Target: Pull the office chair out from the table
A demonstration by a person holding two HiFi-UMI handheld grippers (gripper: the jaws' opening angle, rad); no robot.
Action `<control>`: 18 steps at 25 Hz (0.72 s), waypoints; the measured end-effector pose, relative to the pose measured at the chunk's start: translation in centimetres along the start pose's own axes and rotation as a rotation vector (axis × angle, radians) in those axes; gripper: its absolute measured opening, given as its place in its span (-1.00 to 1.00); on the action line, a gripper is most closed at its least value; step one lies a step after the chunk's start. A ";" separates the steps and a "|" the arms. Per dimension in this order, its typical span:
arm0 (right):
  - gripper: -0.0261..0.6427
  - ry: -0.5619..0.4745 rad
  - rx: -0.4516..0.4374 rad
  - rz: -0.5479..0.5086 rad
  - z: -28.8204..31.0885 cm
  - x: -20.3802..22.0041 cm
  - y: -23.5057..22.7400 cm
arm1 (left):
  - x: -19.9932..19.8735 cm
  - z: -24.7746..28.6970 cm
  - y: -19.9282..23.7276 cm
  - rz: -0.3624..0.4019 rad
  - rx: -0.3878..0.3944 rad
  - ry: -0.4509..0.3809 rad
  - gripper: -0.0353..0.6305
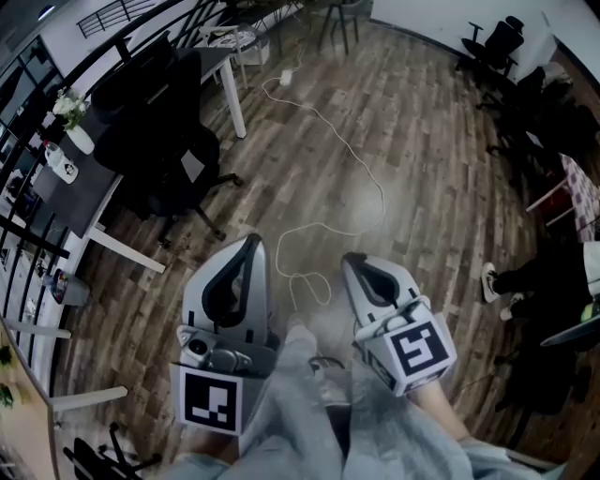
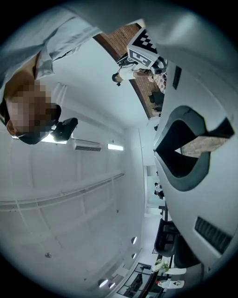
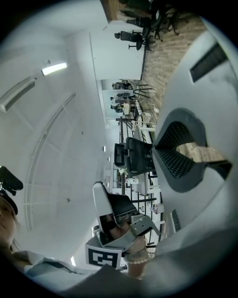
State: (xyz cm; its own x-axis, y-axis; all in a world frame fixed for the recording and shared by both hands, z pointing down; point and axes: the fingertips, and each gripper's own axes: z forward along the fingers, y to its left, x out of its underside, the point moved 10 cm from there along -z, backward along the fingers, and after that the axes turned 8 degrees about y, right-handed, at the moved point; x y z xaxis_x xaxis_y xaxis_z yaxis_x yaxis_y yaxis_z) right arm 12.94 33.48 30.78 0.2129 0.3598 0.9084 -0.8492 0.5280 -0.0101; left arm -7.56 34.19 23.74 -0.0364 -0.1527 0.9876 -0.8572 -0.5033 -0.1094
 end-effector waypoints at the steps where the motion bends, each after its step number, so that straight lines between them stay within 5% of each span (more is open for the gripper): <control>1: -0.91 0.000 0.003 -0.001 0.7 -0.4 -0.3 | 0.1 0.7 0.6 0.000 0.002 0.002 -0.92; 18: -0.91 -0.013 0.055 -0.009 11.0 -5.7 -4.6 | 2.0 9.4 9.4 0.005 0.018 -0.020 -0.92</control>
State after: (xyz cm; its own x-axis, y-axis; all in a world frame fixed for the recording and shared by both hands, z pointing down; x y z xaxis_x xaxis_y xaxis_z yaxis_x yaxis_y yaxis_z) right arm 10.30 20.49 30.25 0.2151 0.3448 0.9137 -0.8725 0.4882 0.0212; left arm -10.87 21.12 23.65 -0.0300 -0.1725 0.9846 -0.8474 -0.5181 -0.1166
